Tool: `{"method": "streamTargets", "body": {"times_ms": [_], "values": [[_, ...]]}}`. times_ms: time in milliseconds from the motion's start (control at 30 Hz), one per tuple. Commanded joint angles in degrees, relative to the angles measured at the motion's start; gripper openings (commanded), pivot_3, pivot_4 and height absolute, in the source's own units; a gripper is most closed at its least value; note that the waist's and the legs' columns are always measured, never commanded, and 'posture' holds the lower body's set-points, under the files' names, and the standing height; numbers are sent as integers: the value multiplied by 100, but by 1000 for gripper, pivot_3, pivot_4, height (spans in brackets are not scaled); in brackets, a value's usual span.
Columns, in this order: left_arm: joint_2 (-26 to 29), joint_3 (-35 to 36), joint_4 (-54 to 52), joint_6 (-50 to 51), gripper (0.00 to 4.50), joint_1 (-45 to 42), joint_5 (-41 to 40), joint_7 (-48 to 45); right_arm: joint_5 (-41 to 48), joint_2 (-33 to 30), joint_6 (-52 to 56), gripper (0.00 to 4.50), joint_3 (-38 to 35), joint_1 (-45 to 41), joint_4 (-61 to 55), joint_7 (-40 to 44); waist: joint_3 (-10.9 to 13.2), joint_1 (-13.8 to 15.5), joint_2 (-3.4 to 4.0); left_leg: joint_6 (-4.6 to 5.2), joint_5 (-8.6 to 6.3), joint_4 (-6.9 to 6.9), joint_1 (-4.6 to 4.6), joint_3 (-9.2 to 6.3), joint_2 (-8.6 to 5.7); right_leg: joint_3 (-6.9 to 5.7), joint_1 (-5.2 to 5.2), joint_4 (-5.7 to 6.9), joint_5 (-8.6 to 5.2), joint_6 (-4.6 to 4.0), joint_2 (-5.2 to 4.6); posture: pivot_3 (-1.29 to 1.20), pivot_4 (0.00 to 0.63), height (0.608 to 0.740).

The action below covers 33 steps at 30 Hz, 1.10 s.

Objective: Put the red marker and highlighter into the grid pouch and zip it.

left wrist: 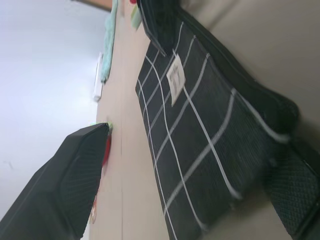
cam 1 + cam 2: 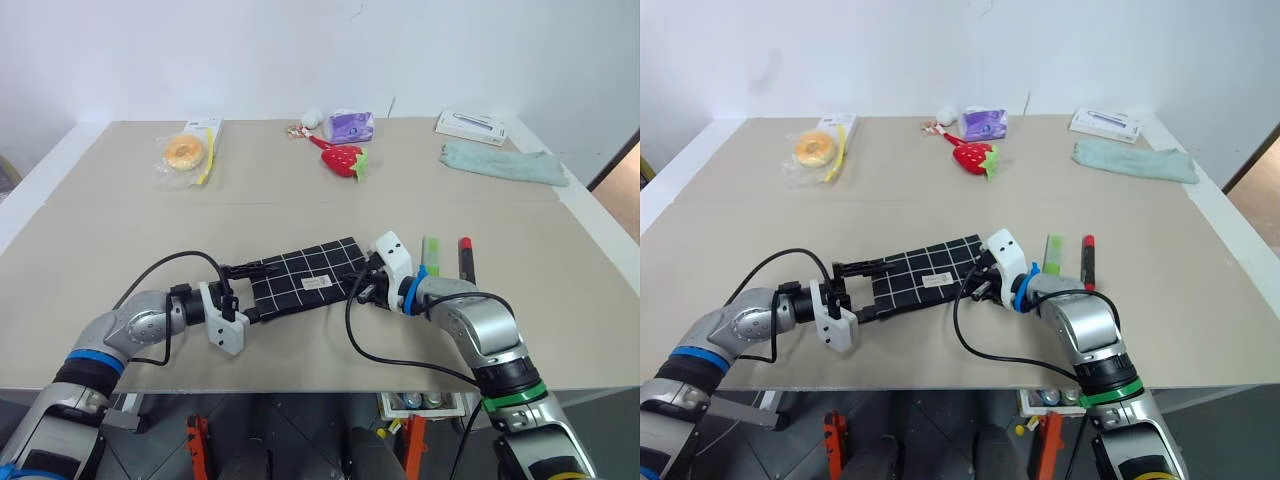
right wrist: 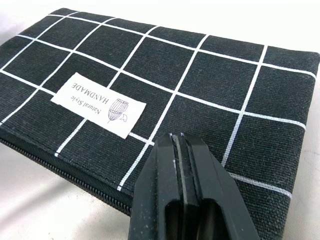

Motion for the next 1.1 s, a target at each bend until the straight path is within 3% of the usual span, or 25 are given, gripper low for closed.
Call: {"method": "streamTargets", "body": {"times_ms": [33, 233, 267, 333, 567, 900, 1067, 1100], "values": [[-21, -341, 89, -71, 4500, -112, -171, -216, -38, 61, 135, 30, 98, 77, -6, -25, 0, 0, 0, 0, 0, 0, 0, 0, 0, 0, 0, 0, 0, 0, 0, 0, 150, 740], [32, -574, 11, -107, 4500, -130, -465, -422, -55, 101, 156, 30, 51, 123, -51, -60, 0, -6, 0, 0, 0, -6, 0, 0, 0, 0, -1, 0, -4, 2, 0, 0, 150, 740], [47, -594, -6, -113, 4252, -117, -495, -441, -56, 105, 159, 4, 44, 133, -59, -65, 0, -7, 0, 0, 0, -7, 0, 0, 0, 0, -2, 0, -4, 2, 0, 0, 150, 740], [79, -635, -16, -132, 3664, -100, -548, -477, -55, 107, 164, 0, 38, 150, -75, -76, 0, -9, 0, 0, 0, -8, 0, -1, 0, 0, -2, 0, -5, 3, 0, 0, 150, 740], [195, -743, 33, -152, 151, -127, -628, -600, -67, 133, 139, 0, 28, 132, -29, -87, -2, -15, 3, 0, 0, -11, 1, -1, 0, 1, -4, 0, -7, 3, 0, 0, 150, 740], [217, -738, 172, -37, 37, -213, -645, -574, -100, 141, 35, 0, -14, 122, 23, -93, -3, -20, 6, 0, 0, -25, 6, -2, 1, 1, -5, 0, -10, 2, 1, 0, 150, 740], [146, -730, 31, 158, 37, -138, -953, -702, 280, 203, -567, 0, -683, 94, -182, 8, 1, -17, 10, 2, 1, -27, 5, -2, 1, 1, -8, 0, -10, 2, 1, 0, 150, 740], [134, -724, -3, 201, 0, -123, -1014, -733, 398, 194, -527, 641, -804, 81, -239, 36, 2, -17, 13, 2, 1, -27, 1, -2, 1, 1, -9, 0, -10, 2, 1, 0, 150, 740]]}}
